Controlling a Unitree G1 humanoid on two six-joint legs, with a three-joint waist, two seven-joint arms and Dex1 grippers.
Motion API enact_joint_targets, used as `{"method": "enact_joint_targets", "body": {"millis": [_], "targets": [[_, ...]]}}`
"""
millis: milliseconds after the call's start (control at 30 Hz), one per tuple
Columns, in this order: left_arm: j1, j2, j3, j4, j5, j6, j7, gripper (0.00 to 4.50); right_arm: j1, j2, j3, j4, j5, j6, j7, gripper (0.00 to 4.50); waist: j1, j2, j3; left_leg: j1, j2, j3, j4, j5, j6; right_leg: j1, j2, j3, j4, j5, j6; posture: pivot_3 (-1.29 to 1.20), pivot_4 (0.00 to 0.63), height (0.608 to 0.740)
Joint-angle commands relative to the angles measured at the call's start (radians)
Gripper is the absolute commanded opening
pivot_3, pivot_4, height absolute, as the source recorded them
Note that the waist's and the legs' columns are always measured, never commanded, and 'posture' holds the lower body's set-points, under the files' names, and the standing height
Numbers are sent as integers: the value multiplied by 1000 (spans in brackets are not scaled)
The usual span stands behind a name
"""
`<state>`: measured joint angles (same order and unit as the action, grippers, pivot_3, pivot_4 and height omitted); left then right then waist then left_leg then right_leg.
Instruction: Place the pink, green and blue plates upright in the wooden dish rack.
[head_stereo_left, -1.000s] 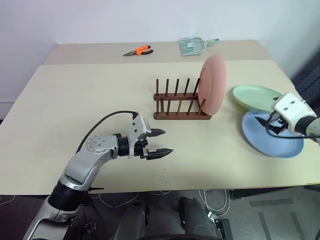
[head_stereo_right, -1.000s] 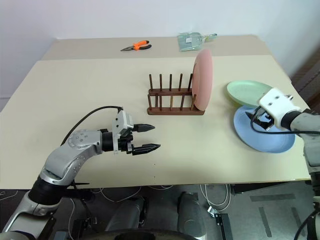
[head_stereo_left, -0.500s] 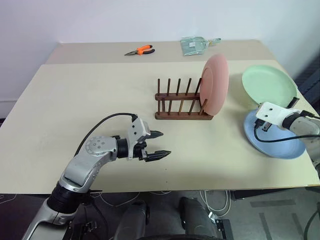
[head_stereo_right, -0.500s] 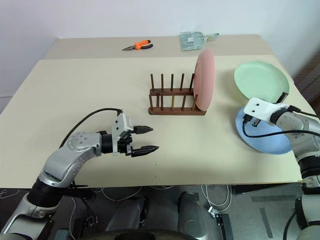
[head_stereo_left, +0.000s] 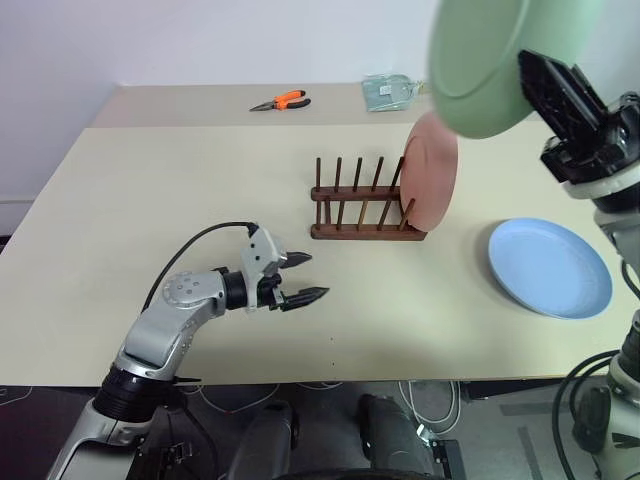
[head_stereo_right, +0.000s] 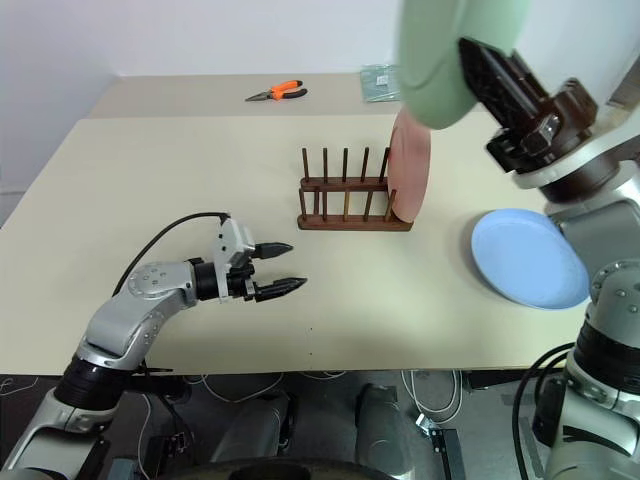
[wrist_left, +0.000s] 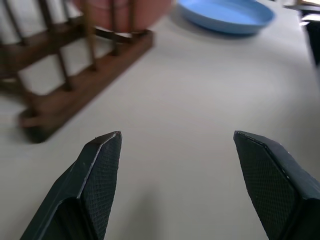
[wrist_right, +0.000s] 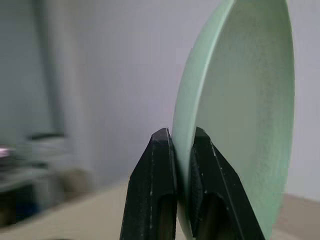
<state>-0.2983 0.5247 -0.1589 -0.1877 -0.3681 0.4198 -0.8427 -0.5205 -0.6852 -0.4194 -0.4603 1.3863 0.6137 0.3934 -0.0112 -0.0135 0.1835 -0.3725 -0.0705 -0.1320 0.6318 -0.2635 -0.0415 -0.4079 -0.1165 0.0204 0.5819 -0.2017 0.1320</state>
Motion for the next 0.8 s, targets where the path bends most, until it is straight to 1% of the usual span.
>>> {"method": "enact_joint_targets", "body": {"millis": [33,67,133,233,400,567,800], "targets": [[2,9,46,31,27,-77,1,3677,-35,34,59,-43,116,30,-70,72,0,0,0,0,0,0,0,0,0,0,0,0,0,0,0,0,150,740],[8,11,53,34,28,-84,-1,3677,-43,49,86,-37,109,35,-90,72,1,0,0,0,0,0,0,0,0,0,0,0,0,0,0,0,150,740],[29,16,72,21,20,-87,0,3677,-53,84,157,6,41,50,-135,72,1,0,0,-1,0,1,0,0,0,-1,-1,0,0,0,0,0,150,740],[49,14,83,0,16,-85,9,3677,-59,117,201,70,-49,48,-153,72,2,0,0,-1,-1,1,0,0,0,-2,0,0,0,0,0,0,150,740],[75,5,90,-33,12,-73,26,3677,-66,156,223,148,-113,54,-148,72,3,0,0,-1,-1,1,0,0,0,-2,-1,0,0,1,2,0,150,740],[78,0,91,-42,13,-66,34,3677,-84,196,238,231,-191,66,-174,72,-2,0,0,-1,-1,1,0,0,0,-2,0,0,1,2,3,0,150,740],[71,0,89,-40,10,-58,37,3677,-100,223,247,301,-315,80,-186,72,-1,0,0,-1,-1,1,0,0,0,-3,0,0,2,2,3,0,150,740]]}}
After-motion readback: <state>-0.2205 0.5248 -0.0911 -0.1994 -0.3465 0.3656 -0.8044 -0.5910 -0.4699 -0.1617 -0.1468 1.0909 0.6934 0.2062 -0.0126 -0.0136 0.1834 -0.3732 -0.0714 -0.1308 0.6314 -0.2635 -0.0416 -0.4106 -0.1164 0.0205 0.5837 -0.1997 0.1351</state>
